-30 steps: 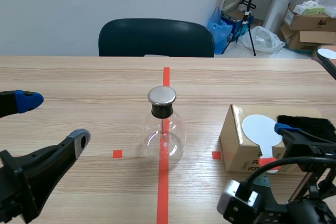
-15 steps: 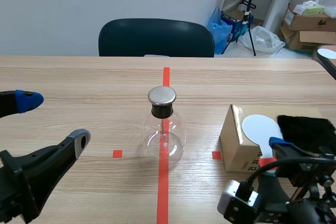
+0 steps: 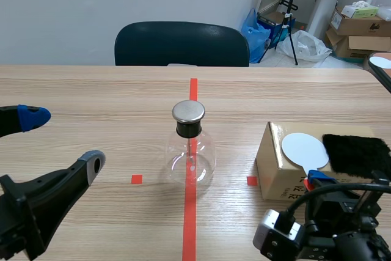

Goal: Do the electroscope experiment

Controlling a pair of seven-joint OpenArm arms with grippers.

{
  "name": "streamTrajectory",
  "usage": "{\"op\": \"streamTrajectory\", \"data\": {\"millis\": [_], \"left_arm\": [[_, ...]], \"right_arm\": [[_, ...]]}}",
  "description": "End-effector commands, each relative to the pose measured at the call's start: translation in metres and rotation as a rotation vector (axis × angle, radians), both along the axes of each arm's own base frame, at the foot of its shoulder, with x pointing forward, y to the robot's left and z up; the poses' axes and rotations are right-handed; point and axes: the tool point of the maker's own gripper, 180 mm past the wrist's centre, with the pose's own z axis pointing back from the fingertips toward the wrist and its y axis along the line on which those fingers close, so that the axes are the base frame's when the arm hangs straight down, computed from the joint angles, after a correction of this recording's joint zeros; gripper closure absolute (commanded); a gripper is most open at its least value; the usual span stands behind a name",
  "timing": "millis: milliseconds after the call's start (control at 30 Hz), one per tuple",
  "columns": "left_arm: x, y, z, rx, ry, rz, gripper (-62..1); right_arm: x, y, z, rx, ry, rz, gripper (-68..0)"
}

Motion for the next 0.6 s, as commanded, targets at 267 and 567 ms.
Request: {"op": "streamTrajectory", "data": {"millis": [267, 567], "left_arm": [[0.0008, -0.0042, 0.0089, -0.021, -0.025, -0.01, -62.3], [0.0008, -0.0042, 0.0089, -0.021, -0.025, -0.01, -62.3]], "right_arm": [[0.0055, 0.0008, 0.008, -0.002, -0.03, 0.012, -0.9], [0.0054, 0.0008, 0.0079, -0.002, -0.03, 0.012, -0.9]]}}
